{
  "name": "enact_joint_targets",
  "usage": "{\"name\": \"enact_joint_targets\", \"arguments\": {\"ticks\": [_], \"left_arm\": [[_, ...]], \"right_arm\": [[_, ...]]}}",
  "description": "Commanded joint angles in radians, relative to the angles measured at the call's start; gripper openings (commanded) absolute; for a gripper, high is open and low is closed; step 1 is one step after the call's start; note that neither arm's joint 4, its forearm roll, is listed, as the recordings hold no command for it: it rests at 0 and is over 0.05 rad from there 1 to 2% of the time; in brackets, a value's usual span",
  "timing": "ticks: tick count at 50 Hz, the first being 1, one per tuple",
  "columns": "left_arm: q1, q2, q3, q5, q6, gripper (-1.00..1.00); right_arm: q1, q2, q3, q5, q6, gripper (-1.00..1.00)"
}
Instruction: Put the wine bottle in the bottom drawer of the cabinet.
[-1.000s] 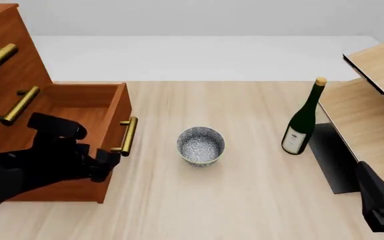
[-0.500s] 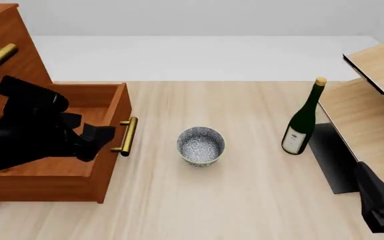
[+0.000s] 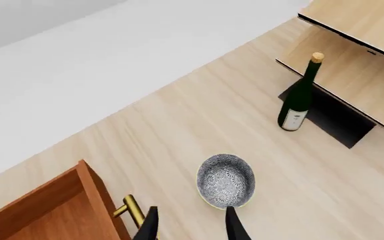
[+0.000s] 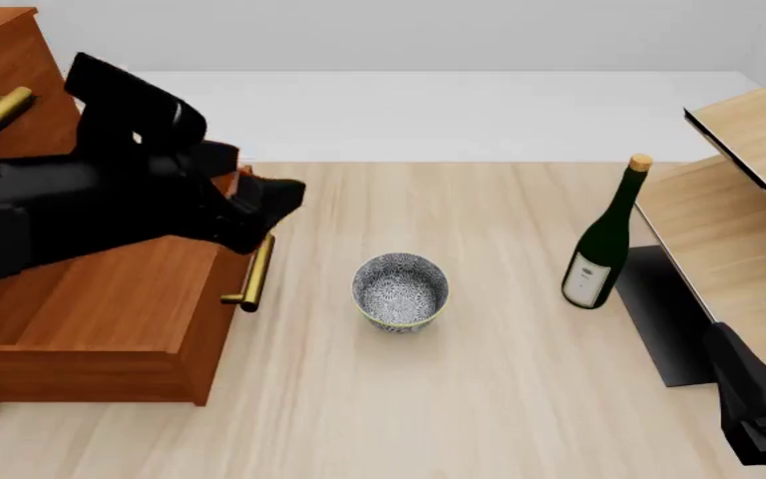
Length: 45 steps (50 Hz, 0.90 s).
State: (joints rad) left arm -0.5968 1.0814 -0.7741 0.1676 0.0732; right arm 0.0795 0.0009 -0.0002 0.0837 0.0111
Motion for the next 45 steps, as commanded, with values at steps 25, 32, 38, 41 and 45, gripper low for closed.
{"name": "enact_joint_targets", "arguments": {"ticks": [25,32,38,41,45], "left_arm": [[-0.198,0.319,-0.370,-0.167,0.024,1.00],[-0.284,0.368,-0.417,-0.199,0.052,1.00],[-0.286,0.416,-0.488,-0.211,0.039,1.00],[-0.288,0.440,-0.516,-0.202,0.029,1.00],[-0.292,0.499,-0.576,-0.166,0.031,1.00]], "right_arm": [[0.006,0.002,-0.001,-0.001,0.011,1.00],[0.006,0.001,0.000,0.002,0.015,1.00],[0.007,0.001,0.000,0.003,0.018,1.00],[0.009,0.001,0.000,0.003,0.020,1.00],[0.013,0.001,0.000,0.005,0.019,1.00]]}}
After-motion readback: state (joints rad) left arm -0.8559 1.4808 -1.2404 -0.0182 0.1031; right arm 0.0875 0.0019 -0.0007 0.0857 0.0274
